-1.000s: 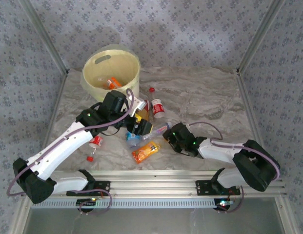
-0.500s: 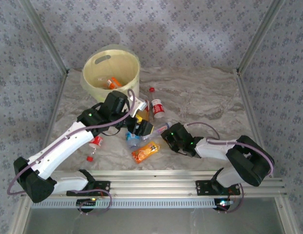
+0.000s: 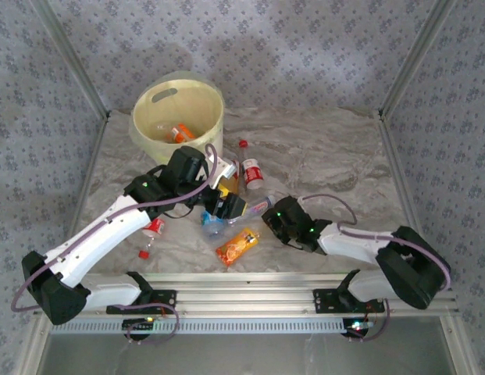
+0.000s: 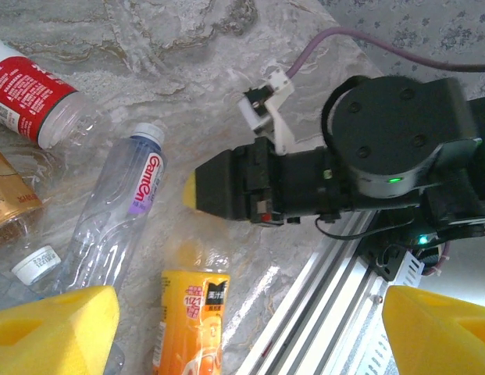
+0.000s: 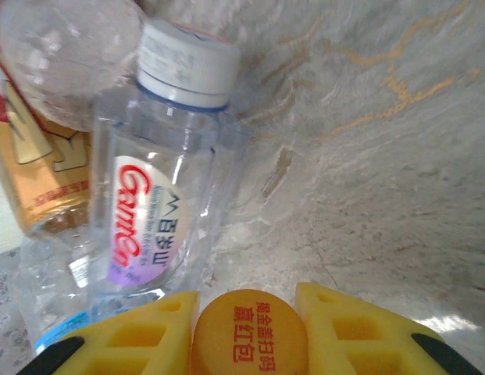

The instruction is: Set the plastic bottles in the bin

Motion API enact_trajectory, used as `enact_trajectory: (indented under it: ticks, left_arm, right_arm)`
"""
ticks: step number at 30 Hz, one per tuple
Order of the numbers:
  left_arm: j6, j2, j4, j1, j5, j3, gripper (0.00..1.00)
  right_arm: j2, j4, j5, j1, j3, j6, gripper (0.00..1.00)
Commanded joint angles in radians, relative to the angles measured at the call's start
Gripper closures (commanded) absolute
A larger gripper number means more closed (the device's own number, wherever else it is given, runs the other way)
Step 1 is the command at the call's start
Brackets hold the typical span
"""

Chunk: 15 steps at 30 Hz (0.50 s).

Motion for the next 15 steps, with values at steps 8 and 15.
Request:
enact_trajectory:
  ticks: [8, 15]
  left_arm:
    - [-0.031, 0.052, 0.069, -0.008, 0.120, -0.018, 0.12]
    - [-0.073, 0.108, 0.167, -0.012, 0.221, -0.054, 0.13]
  right_arm:
    - [-0.284, -0.373, 0.100, -0.038, 0.144, -0.335, 0.69]
    - [-0.367, -0.364, -0.083, -0.144, 0.213, -0.491, 0.71]
